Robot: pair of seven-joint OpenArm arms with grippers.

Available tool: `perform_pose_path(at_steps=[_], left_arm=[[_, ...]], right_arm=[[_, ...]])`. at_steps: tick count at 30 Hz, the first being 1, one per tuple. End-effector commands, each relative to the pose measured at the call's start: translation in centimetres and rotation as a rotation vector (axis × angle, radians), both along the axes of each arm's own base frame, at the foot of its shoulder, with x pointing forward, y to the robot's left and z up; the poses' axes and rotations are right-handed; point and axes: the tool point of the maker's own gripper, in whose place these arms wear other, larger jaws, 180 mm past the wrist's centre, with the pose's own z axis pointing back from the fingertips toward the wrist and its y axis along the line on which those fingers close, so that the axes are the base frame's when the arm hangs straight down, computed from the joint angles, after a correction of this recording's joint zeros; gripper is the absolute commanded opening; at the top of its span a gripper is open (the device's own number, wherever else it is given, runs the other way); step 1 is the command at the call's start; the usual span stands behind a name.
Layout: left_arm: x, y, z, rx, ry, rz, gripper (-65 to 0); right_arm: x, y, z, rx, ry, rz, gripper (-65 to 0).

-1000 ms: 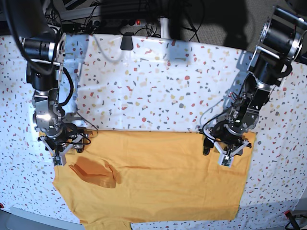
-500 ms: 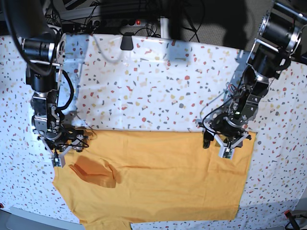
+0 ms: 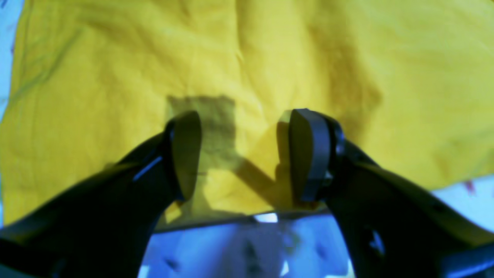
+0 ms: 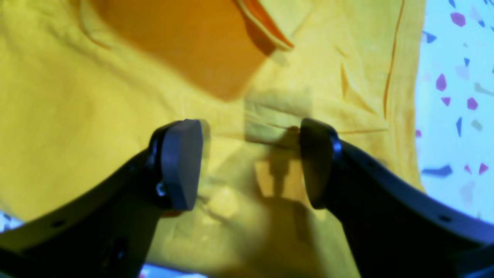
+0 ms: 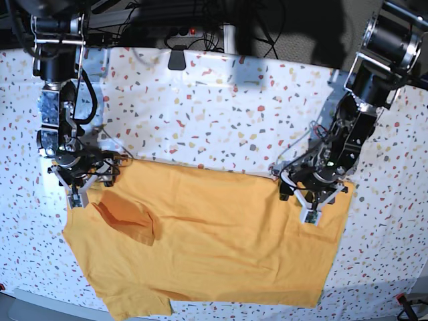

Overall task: Fold the T-shirt properly
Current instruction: 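Drag the shirt with both grippers back toward the robot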

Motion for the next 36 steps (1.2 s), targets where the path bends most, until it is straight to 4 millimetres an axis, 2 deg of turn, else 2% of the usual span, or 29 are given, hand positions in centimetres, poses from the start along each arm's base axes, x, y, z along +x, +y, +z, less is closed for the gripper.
perform_pose_path(at_steps=[1,7,10,15,17,22,27,36], left_arm=[[-1.3,-0.6,-0.6,0.014,0.062,-0.04,-29.4],[-4.7,-2.3,-0.1,0.01,0.095,-0.106,-29.4],[-6.1,-1.7,-0.6,0.029,0.121,-0.109,-29.4],[-8.1,1.4,-2.3,0.147,0.135,-0.047,-29.4],[-9.2,2.1,-2.9,0.176,0.142,-0.035,-29.4],[-13.1,0.7,-3.6,0.149,0.184,-0.064,-29.4],[-15.7,-0.6,-2.5,0.175,0.176,-0.112,-29.4],[-18.0,-0.9,0.6,0.245,0.133,-0.075,-29.4]], right_arm=[[0.0,-0.4,0.6,-0.02,-0.005,0.01,-27.0],[-3.2,0.4,0.0,-0.049,0.013,0.049,-27.0],[-5.0,0.5,0.0,-0.075,0.022,0.073,-27.0],[-8.0,0.1,-0.1,-0.122,0.048,0.11,-27.0],[-9.1,0.0,-0.2,-0.137,0.061,0.123,-27.0],[-11.2,0.1,-0.5,-0.153,0.091,0.147,-27.0],[-12.8,0.8,-0.7,-0.158,0.116,0.167,-27.0],[-16.4,2.9,-0.1,-0.162,0.135,0.231,-27.0]])
